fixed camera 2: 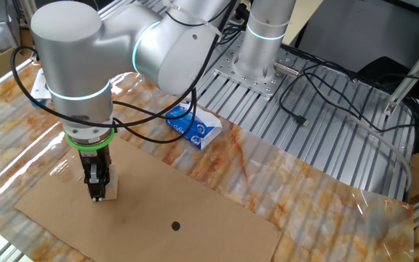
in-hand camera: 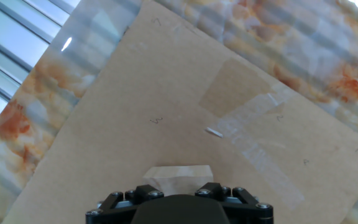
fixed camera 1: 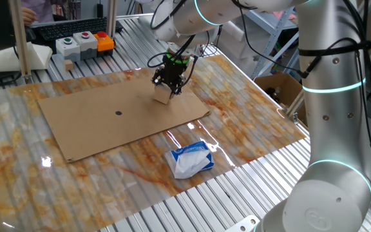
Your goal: Hold a small block with the gripper and sweep it from left to right on the table
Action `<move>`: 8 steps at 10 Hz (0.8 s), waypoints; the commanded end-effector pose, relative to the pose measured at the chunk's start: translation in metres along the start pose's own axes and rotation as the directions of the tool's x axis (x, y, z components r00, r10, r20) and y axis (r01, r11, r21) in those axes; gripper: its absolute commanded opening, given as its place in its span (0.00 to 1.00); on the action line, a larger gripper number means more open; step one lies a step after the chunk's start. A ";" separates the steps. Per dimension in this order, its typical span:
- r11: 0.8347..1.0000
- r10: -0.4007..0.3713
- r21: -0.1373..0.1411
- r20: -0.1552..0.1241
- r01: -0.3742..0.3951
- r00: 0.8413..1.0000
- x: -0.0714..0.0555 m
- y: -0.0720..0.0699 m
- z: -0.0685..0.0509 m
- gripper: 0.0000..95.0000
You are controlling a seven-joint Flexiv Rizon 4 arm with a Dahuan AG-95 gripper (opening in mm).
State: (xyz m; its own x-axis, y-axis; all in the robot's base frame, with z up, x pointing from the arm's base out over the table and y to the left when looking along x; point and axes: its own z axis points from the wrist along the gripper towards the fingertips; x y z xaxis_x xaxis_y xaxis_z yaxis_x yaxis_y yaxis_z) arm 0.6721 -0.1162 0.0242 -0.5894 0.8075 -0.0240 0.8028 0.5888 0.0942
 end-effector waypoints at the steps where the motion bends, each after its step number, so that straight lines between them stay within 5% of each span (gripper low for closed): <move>1: 1.000 -0.006 0.003 0.004 0.006 1.000 0.000 0.000 0.000 0.00; 5: 0.999 -0.040 0.002 0.005 0.040 0.999 0.000 0.000 0.000 0.00; 6: 0.986 -0.167 -0.015 -0.018 0.167 0.986 0.000 0.000 0.000 0.00; 8: 0.968 -0.251 -0.037 -0.032 0.249 0.968 0.000 0.000 0.000 0.00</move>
State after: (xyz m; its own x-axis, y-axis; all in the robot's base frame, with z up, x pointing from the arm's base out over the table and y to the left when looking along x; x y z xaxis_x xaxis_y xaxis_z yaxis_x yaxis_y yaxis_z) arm 0.6709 -0.1169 0.0251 -0.6851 0.7279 -0.0267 0.7228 0.6839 0.0992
